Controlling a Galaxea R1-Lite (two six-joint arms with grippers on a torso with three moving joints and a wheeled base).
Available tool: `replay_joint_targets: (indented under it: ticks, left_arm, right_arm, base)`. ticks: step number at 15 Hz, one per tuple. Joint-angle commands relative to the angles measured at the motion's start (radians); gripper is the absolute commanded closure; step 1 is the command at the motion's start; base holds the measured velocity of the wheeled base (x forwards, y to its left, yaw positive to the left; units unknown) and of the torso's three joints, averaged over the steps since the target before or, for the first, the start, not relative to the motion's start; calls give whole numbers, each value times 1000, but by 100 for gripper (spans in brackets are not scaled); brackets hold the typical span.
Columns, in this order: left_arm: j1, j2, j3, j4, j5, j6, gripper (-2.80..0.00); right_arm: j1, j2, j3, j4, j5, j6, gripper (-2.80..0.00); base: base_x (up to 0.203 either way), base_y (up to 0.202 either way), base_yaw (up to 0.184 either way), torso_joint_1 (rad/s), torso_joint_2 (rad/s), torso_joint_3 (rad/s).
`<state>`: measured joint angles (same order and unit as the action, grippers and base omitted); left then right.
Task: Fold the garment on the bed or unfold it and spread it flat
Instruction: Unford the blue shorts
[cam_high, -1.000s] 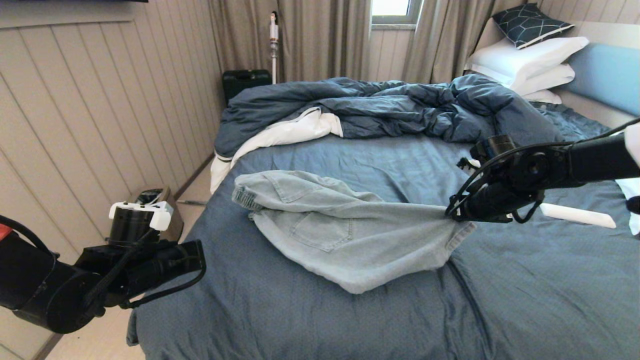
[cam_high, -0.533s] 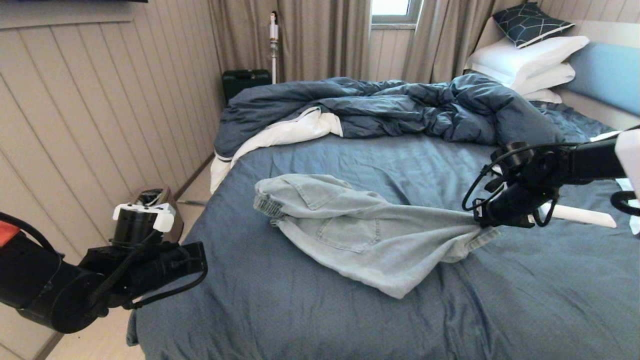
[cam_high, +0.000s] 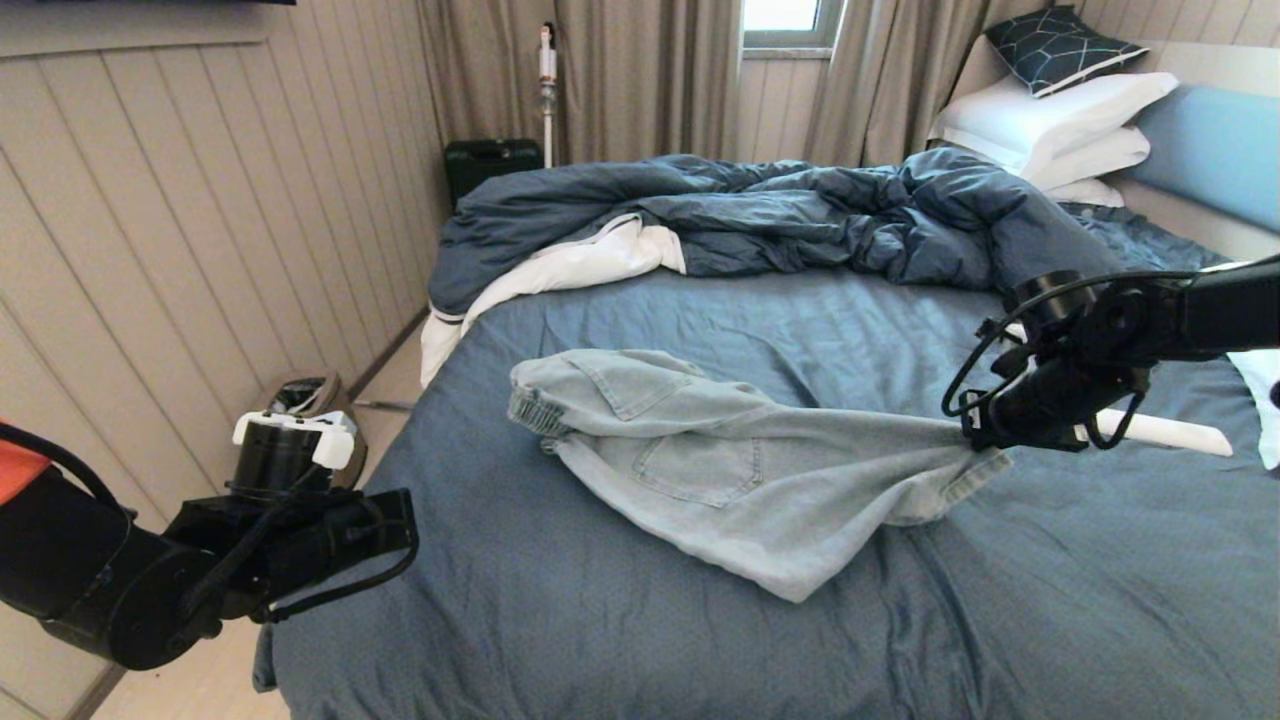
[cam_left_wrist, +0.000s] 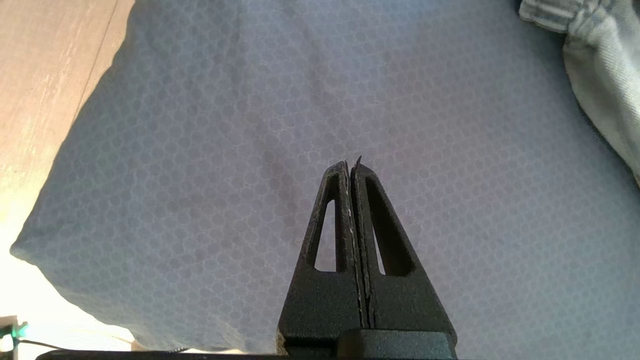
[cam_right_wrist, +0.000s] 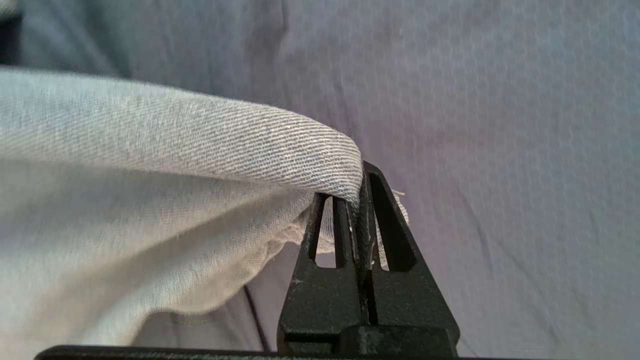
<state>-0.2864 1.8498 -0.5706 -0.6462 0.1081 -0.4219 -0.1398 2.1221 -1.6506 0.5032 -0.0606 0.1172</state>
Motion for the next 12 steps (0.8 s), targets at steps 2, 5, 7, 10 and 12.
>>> replay_joint_targets:
  ticks: [2, 5, 7, 10, 12]
  left_arm:
    - [-8, 1, 8, -25, 2, -3, 0]
    - [-13, 9, 26, -88, 5, 0, 0]
    - [-13, 14, 26, -90, 7, 0, 0]
    - [-13, 12, 25, -90, 7, 0, 0]
    - [-13, 12, 26, -90, 7, 0, 0]
  right_arm:
    - [-23, -20, 3, -5, 0, -14, 0]
    - [-33, -9, -34, 1, -2, -24, -39]
    - [-33, -9, -36, -2, -1, -29, -280]
    - [-74, -20, -36, -3, 1, -31, -280]
    - [-94, -51, -11, -4, 7, -30, -280]
  base:
    - [0, 0, 0, 0, 0, 0]
    - [0, 0, 0, 0, 0, 0]
    - [0, 0, 0, 0, 0, 0]
    - [0, 0, 0, 0, 0, 0]
    - [0, 0, 0, 0, 0, 0]
